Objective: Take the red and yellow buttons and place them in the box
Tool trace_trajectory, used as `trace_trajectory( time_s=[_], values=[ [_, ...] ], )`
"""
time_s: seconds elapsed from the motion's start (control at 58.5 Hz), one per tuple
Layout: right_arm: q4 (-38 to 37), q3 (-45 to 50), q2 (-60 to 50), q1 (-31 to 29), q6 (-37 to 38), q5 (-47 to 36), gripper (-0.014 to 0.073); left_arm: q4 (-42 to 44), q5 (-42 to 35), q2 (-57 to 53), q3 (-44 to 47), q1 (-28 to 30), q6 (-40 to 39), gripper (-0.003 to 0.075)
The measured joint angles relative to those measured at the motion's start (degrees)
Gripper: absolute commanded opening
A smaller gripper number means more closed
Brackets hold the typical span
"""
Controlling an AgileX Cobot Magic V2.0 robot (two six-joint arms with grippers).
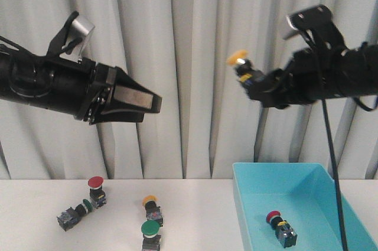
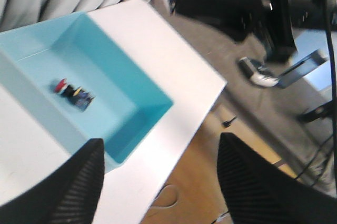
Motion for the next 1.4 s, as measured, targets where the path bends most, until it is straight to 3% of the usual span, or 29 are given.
trace_trajectory(
  time_s=[0.154,0.444,0.717,0.939,1.127,1.401],
  values=[
    [-11.1,1.4,5.0,-3.4,10.2,0.2,-0.0004,4.1,0.2,0.0,0.0,0.0,0.0,0.0325],
    [-23.4,3.5,17.4,-3.6,22.4,0.1,-0.0004,5.3,0.4,0.0,0.0,0.0,0.0,0.0185],
    [-35.5,3.5,26.3,-3.6,34.7,0.6,-0.0004,5.4,0.4,0.0,0.0,0.0,0.0,0.0161],
    [-38.6,3.5,30.2,-3.6,37.1,2.3,0.0018,6.2,0.4,0.0,0.0,0.0,0.0,0.0161],
    [-38.8,3.5,31.3,-3.6,37.1,3.0,0.0151,6.4,0.4,0.0,0.0,0.0,0.0,0.0161],
    [-39.0,3.5,31.3,-3.6,37.6,3.0,0.0475,9.3,0.4,0.0,0.0,0.0,0.0,0.0161]
  ],
)
